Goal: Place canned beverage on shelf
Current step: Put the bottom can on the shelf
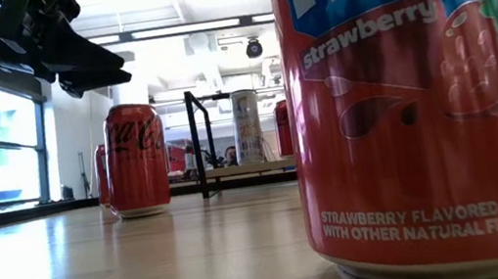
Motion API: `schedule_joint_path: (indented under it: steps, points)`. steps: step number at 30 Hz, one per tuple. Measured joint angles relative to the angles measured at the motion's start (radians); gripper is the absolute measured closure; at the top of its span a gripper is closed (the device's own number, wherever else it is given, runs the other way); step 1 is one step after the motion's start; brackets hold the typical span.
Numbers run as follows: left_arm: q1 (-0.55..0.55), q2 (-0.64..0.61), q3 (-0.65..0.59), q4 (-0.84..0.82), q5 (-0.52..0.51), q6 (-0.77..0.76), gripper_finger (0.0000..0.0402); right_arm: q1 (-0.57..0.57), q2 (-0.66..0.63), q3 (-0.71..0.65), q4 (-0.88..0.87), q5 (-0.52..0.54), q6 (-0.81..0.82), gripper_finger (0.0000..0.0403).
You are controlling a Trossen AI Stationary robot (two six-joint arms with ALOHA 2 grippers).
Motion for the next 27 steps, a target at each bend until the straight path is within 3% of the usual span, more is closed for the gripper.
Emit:
schedule_joint_path:
  steps: [4, 9, 12, 14, 19, 23, 27]
  points:
    - [0.000, 0.000, 0.000, 0.000, 0.000, 0.000, 0.0197, -0.028, -0.002, 0.000, -0.004, -0.036, -0.033, 0.0129]
    - [0.000, 0.000, 0.000, -0.001, 0.002, -0.009, 0.0197, -0.060, -0.020, 0.000, -0.026, -0.082, -0.111, 0.0131]
    - [-0.001, 0.000, 0.000, -0.001, 0.013, -0.008, 0.0197, -0.074, -0.068, 0.021, -0.143, -0.109, -0.171, 0.0131]
    - [-0.001, 0.000, 0.000, -0.001, 0.015, 0.000, 0.0197, -0.087, -0.120, 0.050, -0.230, -0.090, -0.192, 0.0131]
    - [-0.001, 0.005, 0.000, -0.002, 0.015, 0.018, 0.0197, -0.139, -0.290, 0.091, -0.548, 0.089, -0.257, 0.0131]
    - [0.000, 0.005, 0.000, -0.001, 0.017, 0.034, 0.0197, -0.293, -0.463, 0.076, -0.722, 0.111, -0.335, 0.0131]
    - [0.000, 0.005, 0.000, -0.001, 0.017, 0.034, 0.0197, -0.555, -0.613, 0.044, -0.815, 0.054, -0.495, 0.0131]
